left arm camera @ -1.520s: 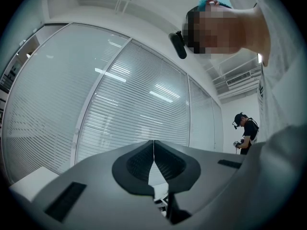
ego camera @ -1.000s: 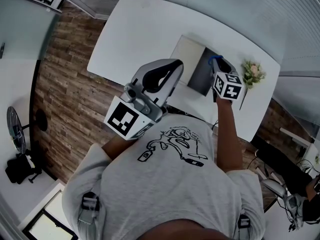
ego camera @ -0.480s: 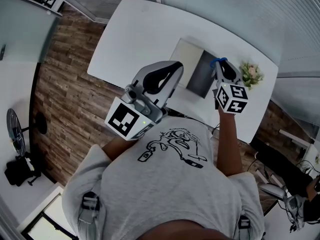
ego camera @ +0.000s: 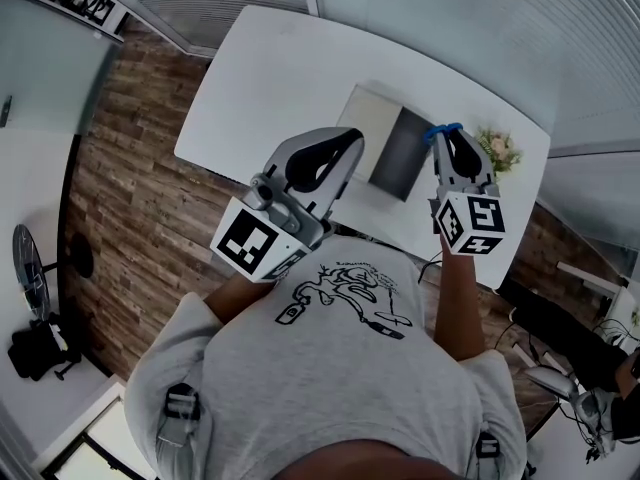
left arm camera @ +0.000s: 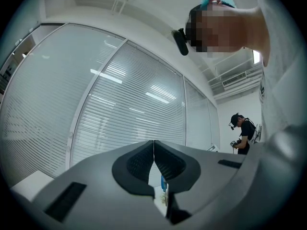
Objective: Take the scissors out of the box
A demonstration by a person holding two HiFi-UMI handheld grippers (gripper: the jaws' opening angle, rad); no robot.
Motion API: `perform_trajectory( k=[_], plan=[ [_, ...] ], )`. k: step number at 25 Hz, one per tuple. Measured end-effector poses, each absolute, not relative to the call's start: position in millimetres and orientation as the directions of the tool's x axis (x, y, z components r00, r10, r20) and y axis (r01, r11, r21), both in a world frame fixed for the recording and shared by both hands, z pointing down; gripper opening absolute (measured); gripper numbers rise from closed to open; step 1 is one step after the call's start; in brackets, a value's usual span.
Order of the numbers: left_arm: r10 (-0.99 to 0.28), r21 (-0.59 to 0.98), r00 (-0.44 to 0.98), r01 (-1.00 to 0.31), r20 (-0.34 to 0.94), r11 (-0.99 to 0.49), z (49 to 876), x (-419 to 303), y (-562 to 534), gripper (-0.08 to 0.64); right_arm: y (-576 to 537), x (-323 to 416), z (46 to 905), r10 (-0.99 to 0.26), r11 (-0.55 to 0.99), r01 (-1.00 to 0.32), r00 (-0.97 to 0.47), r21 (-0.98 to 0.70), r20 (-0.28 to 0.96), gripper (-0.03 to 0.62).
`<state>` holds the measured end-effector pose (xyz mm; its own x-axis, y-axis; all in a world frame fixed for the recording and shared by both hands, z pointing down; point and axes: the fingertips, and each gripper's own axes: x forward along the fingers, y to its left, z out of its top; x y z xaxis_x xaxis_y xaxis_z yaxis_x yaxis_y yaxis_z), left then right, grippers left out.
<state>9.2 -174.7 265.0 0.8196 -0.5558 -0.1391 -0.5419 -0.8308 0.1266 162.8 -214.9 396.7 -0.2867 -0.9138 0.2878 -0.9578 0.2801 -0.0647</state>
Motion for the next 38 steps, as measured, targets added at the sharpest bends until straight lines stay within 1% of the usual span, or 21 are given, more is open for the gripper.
perform_trajectory(
  k=[11,23,38],
  plan=[
    [-0.539,0.118,0.829,-0.526,-0.150,-0.842,260.7,11.9,-175.4,0.021,-188.5,146.2,341.4,-0.926,0.325,-0.945,-0.324,-0.031,0.193,0.074],
    [-0.528,0.134,0.836,-0.512,-0.150,-0.849,260.6,14.6,-174.9,0.021,-154.5,131.1,308.0,-0.926,0.360,-0.933,-0.358,-0.006,0.120,0.074],
    [-0.525,0.135,0.837,-0.508,-0.158,-0.851,256.3,14.5,-173.8,0.021,-125.2,127.6,270.5,-0.929,0.367,-0.930,-0.364,0.039,0.062,0.074]
  ],
)
